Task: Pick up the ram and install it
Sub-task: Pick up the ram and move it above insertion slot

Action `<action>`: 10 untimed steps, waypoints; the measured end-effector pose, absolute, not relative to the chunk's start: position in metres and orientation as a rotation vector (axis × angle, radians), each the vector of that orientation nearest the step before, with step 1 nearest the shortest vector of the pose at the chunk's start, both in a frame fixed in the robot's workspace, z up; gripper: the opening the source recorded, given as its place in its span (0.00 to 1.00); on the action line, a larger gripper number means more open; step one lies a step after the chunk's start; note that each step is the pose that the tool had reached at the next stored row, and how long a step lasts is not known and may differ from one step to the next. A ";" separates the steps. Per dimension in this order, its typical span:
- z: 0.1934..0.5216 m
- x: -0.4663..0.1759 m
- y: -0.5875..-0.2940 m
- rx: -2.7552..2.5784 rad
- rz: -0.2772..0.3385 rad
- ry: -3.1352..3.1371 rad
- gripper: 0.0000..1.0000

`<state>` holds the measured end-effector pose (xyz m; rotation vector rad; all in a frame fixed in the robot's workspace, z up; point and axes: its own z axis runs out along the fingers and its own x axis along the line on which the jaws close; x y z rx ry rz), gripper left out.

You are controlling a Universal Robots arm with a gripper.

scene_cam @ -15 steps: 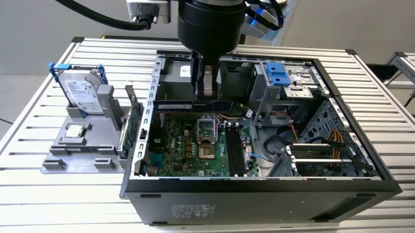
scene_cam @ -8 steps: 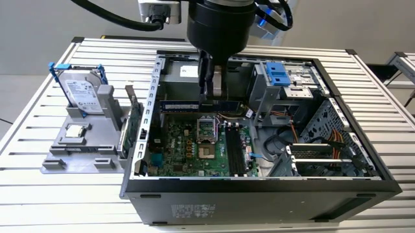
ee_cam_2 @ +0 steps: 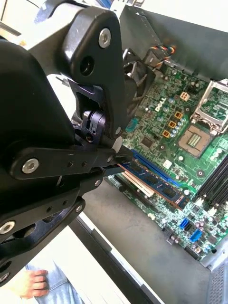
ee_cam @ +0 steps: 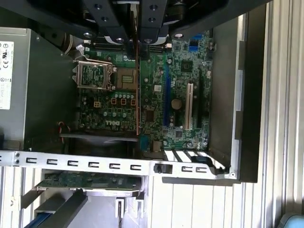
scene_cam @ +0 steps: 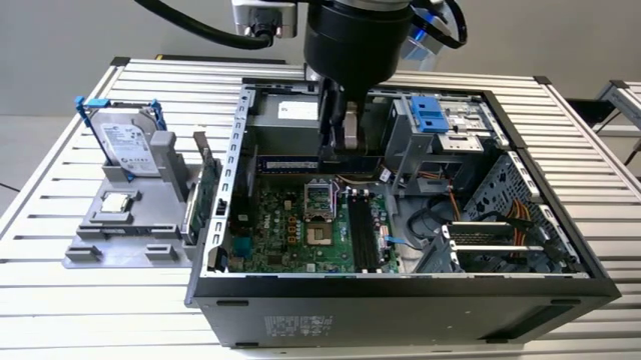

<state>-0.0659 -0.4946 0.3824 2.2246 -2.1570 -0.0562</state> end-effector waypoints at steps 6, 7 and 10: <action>0.382 -0.058 -0.495 2.224 -0.056 -2.158 0.00; 0.382 -0.057 -0.495 2.223 -0.056 -2.159 0.00; 0.382 -0.053 -0.495 2.218 -0.056 -2.163 0.00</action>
